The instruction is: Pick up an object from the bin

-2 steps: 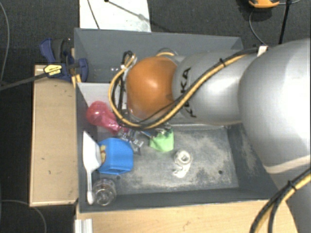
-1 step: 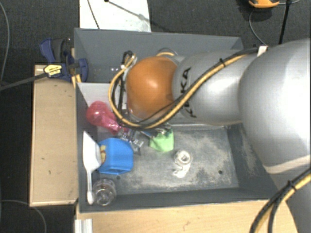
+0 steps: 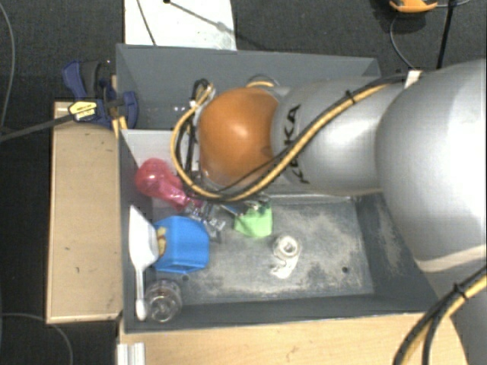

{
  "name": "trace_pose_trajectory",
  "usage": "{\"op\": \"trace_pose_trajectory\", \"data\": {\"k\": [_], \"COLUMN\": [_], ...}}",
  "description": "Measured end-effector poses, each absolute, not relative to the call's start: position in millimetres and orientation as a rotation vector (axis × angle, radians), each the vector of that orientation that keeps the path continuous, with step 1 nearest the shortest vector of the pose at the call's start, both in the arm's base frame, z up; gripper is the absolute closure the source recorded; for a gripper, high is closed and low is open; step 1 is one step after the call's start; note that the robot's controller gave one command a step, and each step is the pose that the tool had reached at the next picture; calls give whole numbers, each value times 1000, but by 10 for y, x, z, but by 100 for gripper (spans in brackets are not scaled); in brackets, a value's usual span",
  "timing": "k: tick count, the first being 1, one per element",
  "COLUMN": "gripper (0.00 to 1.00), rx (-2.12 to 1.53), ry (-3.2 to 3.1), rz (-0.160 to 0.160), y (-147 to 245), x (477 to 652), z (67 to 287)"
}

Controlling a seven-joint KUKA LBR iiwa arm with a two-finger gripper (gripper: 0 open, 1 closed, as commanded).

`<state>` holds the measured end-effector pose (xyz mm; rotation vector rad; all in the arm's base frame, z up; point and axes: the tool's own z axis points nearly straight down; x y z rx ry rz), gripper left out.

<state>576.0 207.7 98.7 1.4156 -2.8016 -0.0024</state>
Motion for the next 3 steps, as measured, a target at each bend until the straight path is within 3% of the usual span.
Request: {"op": "trace_pose_trajectory", "data": {"k": [3], "gripper": [100], "rx": [1407], "ry": [-2810], "rz": [0], "y": [2076], "x": [5765], "z": [1501]}}
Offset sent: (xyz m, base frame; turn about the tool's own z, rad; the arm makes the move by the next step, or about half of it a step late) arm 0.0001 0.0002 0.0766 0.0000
